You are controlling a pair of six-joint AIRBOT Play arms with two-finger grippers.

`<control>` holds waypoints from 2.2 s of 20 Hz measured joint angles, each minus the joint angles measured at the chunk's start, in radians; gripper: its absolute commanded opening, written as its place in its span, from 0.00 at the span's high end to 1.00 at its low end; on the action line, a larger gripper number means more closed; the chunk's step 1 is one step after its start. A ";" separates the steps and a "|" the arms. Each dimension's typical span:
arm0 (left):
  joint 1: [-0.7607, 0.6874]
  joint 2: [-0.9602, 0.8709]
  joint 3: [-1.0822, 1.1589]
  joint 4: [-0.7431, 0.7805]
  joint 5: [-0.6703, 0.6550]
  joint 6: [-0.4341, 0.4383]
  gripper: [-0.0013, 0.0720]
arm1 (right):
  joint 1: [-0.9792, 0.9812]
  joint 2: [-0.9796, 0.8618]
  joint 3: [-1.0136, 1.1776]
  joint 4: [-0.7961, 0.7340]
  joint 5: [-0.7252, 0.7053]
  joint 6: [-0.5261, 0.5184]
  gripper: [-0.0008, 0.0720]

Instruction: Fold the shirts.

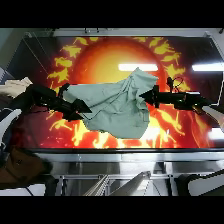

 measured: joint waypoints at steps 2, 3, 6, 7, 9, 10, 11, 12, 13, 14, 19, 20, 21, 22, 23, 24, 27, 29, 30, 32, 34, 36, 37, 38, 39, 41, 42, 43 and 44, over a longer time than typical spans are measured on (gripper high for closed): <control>-0.014 -0.042 0.013 0.001 -0.014 0.000 0.03 | 0.000 -0.001 0.003 0.022 0.021 -0.016 0.78; -0.017 -0.063 0.018 0.002 -0.029 0.000 0.03 | 0.000 0.000 0.005 0.032 0.034 -0.020 0.78; -0.024 -0.116 0.025 -0.022 -0.078 0.001 0.03 | 0.000 -0.001 0.006 0.047 0.063 -0.031 0.78; -0.027 -0.129 0.026 -0.043 -0.097 0.006 0.06 | 0.000 -0.001 0.006 0.050 0.069 -0.032 0.78; -0.035 -0.150 0.028 -0.053 -0.147 0.017 0.73 | 0.000 -0.001 0.006 0.051 0.076 -0.034 0.78; -0.037 -0.159 0.028 -0.049 -0.176 0.021 0.91 | 0.000 0.000 0.006 0.053 0.082 -0.035 0.78; -0.038 -0.161 0.028 -0.046 -0.193 0.024 0.92 | 0.000 -0.001 0.006 0.056 0.082 -0.035 0.78; -0.040 -0.161 0.029 -0.047 -0.211 0.024 0.92 | 0.000 -0.001 0.006 0.055 0.087 -0.038 0.78; -0.040 -0.158 0.029 -0.050 -0.220 0.027 0.92 | 0.000 -0.001 0.006 0.058 0.090 -0.040 0.78; -0.039 -0.151 0.029 -0.048 -0.235 0.030 0.92 | 0.000 -0.001 0.006 0.056 0.095 -0.042 0.78; -0.012 -0.074 0.029 -0.048 -0.230 0.040 0.95 | 0.000 -0.001 0.006 0.052 0.113 -0.047 0.82; 0.000 -0.056 0.029 -0.051 -0.217 0.042 0.95 | 0.000 -0.001 0.006 0.052 0.114 -0.049 0.84; 0.014 -0.037 0.029 -0.052 -0.193 0.042 0.95 | 0.000 -0.001 0.006 0.052 0.116 -0.049 0.84; 0.027 -0.023 0.029 -0.053 -0.172 0.042 0.95 | 0.000 -0.001 0.006 0.051 0.116 -0.049 0.84; 0.040 -0.010 0.029 -0.053 -0.149 0.042 0.95 | 0.000 -0.001 0.006 0.051 0.116 -0.049 0.84; 0.051 -0.002 0.029 -0.053 -0.129 0.042 0.95 | 0.000 -0.001 0.006 0.051 0.115 -0.050 0.84; 0.076 0.010 0.018 -0.053 -0.072 0.042 0.61 | 0.000 -0.001 0.006 0.051 0.108 -0.055 0.93; 0.086 0.014 0.003 -0.054 -0.048 0.042 0.59 | 0.000 -0.001 0.006 0.051 0.107 -0.057 0.93; 0.091 0.015 -0.003 -0.054 -0.040 0.042 0.59 | 0.000 -0.001 0.006 0.051 0.106 -0.058 0.96; 0.105 0.017 -0.009 -0.056 -0.029 0.042 0.90 | 0.000 -0.001 0.006 0.048 0.105 -0.061 0.96; 0.121 0.018 -0.011 -0.056 -0.027 0.042 0.96 | 0.000 -0.001 0.006 0.042 0.105 -0.061 0.96; 0.135 0.018 -0.013 -0.056 -0.031 0.042 0.95 | 0.000 -0.001 0.006 0.038 0.104 -0.064 0.96; 0.139 0.018 -0.013 -0.056 -0.034 0.042 0.94 | 0.000 -0.001 0.006 0.035 0.104 -0.064 0.96; 0.142 0.018 -0.014 -0.056 -0.037 0.043 0.67 | 0.000 -0.001 0.006 0.035 0.104 -0.064 0.96; 0.144 0.018 -0.017 -0.056 -0.040 0.043 0.30 | 0.000 -0.001 0.006 0.034 0.104 -0.064 0.96; 0.148 0.018 -0.028 -0.053 -0.035 0.043 0.03 | 0.000 -0.001 0.006 0.032 0.104 -0.064 0.96; 0.153 0.018 -0.036 -0.052 -0.023 0.046 0.03 | 0.000 -0.001 0.006 0.032 0.104 -0.064 0.96; 0.159 0.018 -0.044 -0.051 -0.011 0.047 0.03 | 0.000 -0.001 0.006 0.032 0.104 -0.064 0.96; 0.168 0.018 -0.055 -0.049 -0.001 0.050 0.03 | 0.000 -0.001 0.006 0.032 0.104 -0.064 0.96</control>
